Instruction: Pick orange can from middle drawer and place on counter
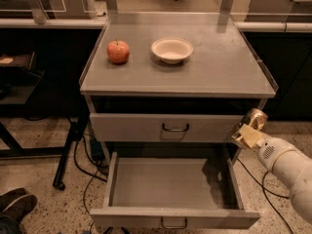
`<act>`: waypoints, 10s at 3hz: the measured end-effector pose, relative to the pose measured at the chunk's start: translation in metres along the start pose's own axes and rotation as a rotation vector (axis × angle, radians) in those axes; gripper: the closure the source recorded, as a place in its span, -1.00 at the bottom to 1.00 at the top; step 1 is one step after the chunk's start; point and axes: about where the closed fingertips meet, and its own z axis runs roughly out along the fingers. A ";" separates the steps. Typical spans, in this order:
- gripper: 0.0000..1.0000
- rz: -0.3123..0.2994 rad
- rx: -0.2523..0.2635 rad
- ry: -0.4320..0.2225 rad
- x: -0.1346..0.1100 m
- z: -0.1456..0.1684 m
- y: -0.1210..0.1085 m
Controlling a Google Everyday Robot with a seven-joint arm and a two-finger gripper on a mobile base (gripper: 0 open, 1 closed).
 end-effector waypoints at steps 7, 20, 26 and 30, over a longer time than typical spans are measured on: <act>1.00 -0.119 0.033 -0.242 -0.092 -0.025 -0.009; 1.00 -0.450 -0.131 -0.642 -0.164 0.054 0.065; 0.74 -0.628 -0.178 -0.627 -0.129 0.050 0.068; -1.00 -0.628 -0.178 -0.627 -0.129 0.050 0.068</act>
Offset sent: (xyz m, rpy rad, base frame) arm 0.0481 -0.0040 0.0481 -0.0305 -0.2251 -0.0300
